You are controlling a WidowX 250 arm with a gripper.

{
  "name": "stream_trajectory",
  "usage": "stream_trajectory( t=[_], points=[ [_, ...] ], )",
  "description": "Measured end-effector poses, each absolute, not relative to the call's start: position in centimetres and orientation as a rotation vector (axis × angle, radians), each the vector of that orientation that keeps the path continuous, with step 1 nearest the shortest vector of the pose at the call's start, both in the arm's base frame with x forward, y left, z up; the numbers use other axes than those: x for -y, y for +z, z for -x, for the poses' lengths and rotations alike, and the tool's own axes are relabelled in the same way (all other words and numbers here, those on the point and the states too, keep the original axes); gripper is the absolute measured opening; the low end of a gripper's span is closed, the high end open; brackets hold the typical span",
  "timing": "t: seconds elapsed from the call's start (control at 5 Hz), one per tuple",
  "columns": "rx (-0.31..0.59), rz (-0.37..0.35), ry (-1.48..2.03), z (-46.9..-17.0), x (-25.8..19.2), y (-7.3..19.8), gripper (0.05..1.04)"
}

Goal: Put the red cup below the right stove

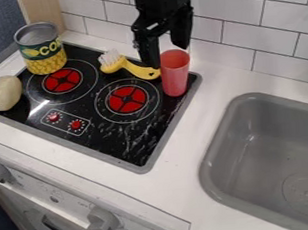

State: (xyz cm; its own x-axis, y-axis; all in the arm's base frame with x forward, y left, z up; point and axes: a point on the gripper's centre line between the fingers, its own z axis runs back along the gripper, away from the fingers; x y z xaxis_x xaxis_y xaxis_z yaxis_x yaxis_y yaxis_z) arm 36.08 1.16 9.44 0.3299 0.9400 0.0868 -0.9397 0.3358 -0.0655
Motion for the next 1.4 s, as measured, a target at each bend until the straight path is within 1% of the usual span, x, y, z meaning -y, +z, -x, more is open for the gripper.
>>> stream_trajectory(
  t=[0.2,0.4,0.6,0.8,1.2,1.4],
  points=[
    [0.110,-0.025,1.218,-35.9,-0.9,9.1,1.001],
    [0.085,-0.054,1.207,-35.8,-0.7,7.9,0.961],
    [0.080,-0.065,1.205,-35.7,-0.4,7.8,0.864],
    [0.096,-0.055,1.209,-35.8,-0.4,7.6,0.794],
    [0.087,-0.013,1.208,-34.9,0.1,7.8,0.794],
    [0.115,0.015,1.232,-34.0,-0.6,9.8,0.794]
  ],
)
